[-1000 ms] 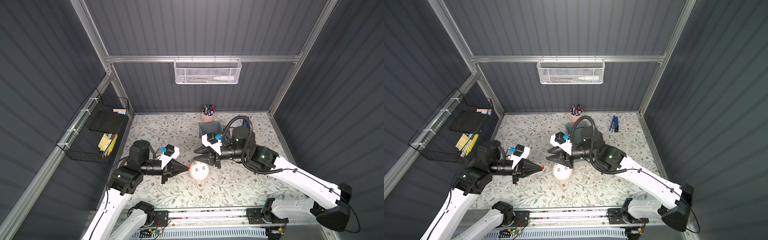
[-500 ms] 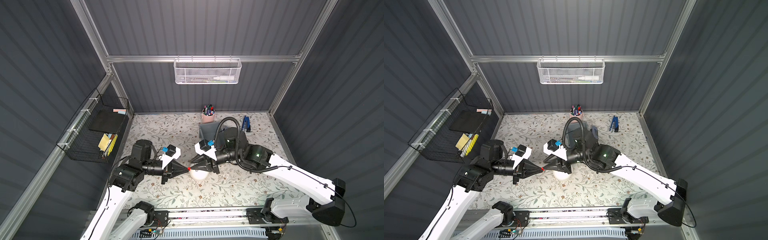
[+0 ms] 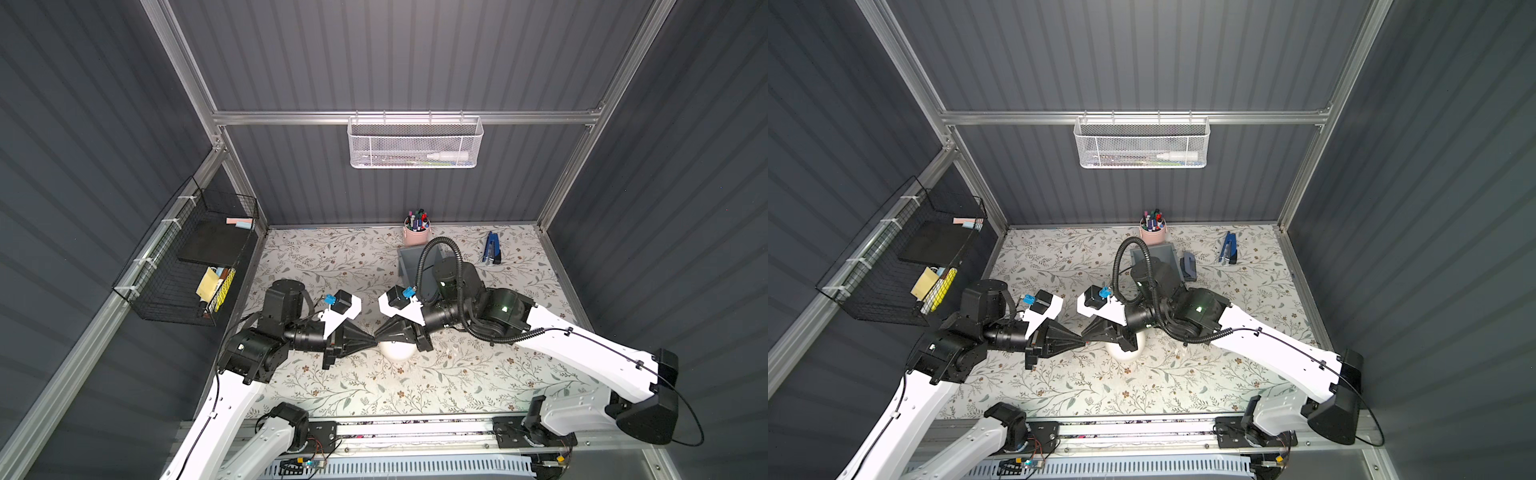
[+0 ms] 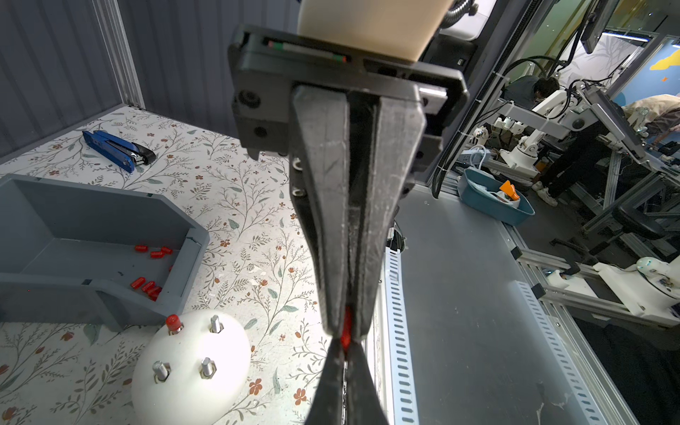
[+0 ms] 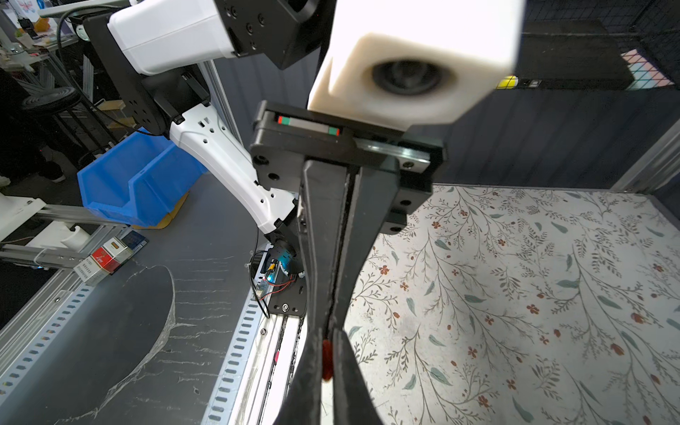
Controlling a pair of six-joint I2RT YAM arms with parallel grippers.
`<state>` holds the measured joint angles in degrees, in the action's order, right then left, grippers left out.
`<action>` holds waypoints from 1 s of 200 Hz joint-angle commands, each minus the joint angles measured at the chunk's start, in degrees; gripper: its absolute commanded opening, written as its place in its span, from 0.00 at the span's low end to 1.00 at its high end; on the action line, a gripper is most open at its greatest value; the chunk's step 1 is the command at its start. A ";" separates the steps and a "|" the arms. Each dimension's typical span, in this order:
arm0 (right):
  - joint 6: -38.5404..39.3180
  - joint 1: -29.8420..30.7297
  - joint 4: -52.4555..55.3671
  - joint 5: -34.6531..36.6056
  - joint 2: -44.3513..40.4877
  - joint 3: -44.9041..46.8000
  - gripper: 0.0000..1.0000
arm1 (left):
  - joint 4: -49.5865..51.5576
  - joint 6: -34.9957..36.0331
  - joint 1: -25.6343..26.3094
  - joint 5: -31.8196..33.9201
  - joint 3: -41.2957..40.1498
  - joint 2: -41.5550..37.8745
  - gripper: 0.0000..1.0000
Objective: Cover the protruding screws with screw protection sleeves
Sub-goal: Pick up the screw protection sleeve from the storage box.
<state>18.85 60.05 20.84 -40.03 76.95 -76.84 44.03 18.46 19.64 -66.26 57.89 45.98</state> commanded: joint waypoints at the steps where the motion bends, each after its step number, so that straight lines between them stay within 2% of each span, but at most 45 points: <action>1: 1.60 0.39 -0.72 1.09 -1.73 0.07 0.18 | 0.78 1.41 0.05 -1.51 1.20 0.10 0.00; 10: 1.13 0.42 -1.66 1.54 -2.29 0.78 0.31 | 0.80 1.55 0.05 -1.44 1.18 0.22 0.00; 23: 1.06 0.37 -2.06 1.78 -2.68 1.24 0.33 | 0.97 1.71 0.05 -1.43 1.19 0.34 0.00; 67: 1.27 0.42 -1.45 1.09 -2.77 1.29 0.17 | 0.88 1.58 0.05 -1.67 1.22 0.70 0.00; 105: 1.36 0.41 -0.32 2.54 -2.46 1.16 0.24 | 0.02 1.01 0.05 -1.82 1.07 0.34 0.00; 134: 1.45 0.42 0.03 3.69 -1.56 0.71 0.25 | -0.50 0.63 0.03 -2.23 0.88 0.34 0.00; 167: 1.45 0.39 0.21 3.77 -1.02 0.34 0.18 | -0.35 0.77 0.05 -2.32 0.83 0.38 0.00; 188: 1.54 0.42 0.37 3.39 -1.10 0.41 0.08 | -0.35 0.83 0.04 -2.14 0.84 0.33 0.00; 200: 1.45 0.42 0.49 2.99 -1.19 0.32 0.08 | -0.14 0.85 0.05 -2.04 0.82 0.34 0.00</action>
<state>19.29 60.23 20.36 -36.64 75.40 -76.12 43.88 18.61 19.64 -66.96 57.89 46.65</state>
